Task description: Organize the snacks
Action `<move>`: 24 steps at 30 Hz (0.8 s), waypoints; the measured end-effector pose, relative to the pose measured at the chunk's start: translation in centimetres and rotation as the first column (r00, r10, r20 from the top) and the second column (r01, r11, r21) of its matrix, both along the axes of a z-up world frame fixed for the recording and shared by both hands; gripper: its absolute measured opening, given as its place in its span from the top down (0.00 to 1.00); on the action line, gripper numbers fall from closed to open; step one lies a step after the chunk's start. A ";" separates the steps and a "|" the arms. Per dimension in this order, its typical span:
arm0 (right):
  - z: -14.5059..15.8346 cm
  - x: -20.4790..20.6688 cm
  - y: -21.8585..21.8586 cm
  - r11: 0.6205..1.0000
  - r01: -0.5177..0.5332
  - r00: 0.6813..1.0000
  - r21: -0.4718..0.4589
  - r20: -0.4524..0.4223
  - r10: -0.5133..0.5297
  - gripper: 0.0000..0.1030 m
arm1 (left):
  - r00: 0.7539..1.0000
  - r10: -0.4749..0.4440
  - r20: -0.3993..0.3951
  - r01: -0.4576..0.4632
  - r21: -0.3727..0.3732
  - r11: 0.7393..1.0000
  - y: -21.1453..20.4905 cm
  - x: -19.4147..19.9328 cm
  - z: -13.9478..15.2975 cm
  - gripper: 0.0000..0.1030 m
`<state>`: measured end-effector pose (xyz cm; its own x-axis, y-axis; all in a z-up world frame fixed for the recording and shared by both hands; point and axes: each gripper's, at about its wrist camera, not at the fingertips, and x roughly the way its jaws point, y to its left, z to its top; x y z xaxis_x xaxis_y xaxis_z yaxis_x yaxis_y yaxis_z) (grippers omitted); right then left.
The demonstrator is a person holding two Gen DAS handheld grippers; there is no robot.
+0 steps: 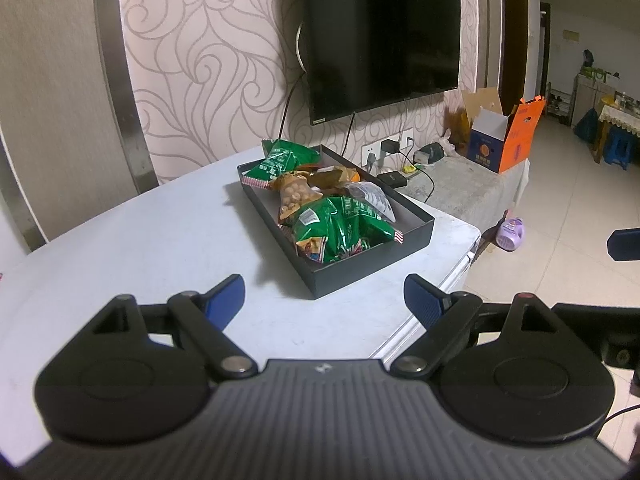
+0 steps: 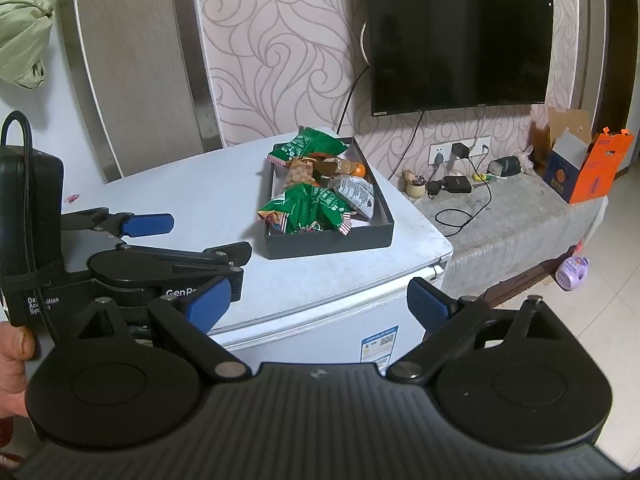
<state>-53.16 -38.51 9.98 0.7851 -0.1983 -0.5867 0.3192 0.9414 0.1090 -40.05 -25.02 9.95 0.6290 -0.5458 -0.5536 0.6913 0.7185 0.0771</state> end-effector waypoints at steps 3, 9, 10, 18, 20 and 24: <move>0.0 0.0 -0.1 1.000 0.000 1.000 0.000 -0.001 0.000 0.06 | 1.000 -0.001 -0.002 0.001 0.001 1.000 -0.1 0.0 -0.1 0.15; 0.1 0.0 -0.1 1.000 0.002 1.000 0.002 -0.005 -0.002 0.06 | 1.000 -0.004 -0.008 0.004 0.004 1.000 -0.2 0.1 -0.1 0.15; 0.1 0.0 -0.1 1.000 0.002 1.000 0.003 -0.005 -0.002 0.06 | 1.000 -0.005 -0.011 0.005 0.006 1.000 -0.3 0.2 -0.1 0.15; 0.1 0.0 -0.2 1.000 0.004 1.000 0.007 -0.009 -0.004 0.06 | 1.000 -0.005 -0.017 0.005 0.003 1.000 -0.3 0.3 -0.2 0.15; 0.1 0.1 -0.2 1.000 0.005 1.000 0.005 -0.010 -0.005 0.06 | 1.000 -0.006 -0.016 0.006 0.004 1.000 -0.3 0.3 -0.2 0.15; 0.1 0.1 -0.2 1.000 0.004 1.000 0.007 -0.010 -0.004 0.06 | 1.000 -0.005 -0.016 0.005 0.002 1.000 -0.3 0.3 -0.2 0.14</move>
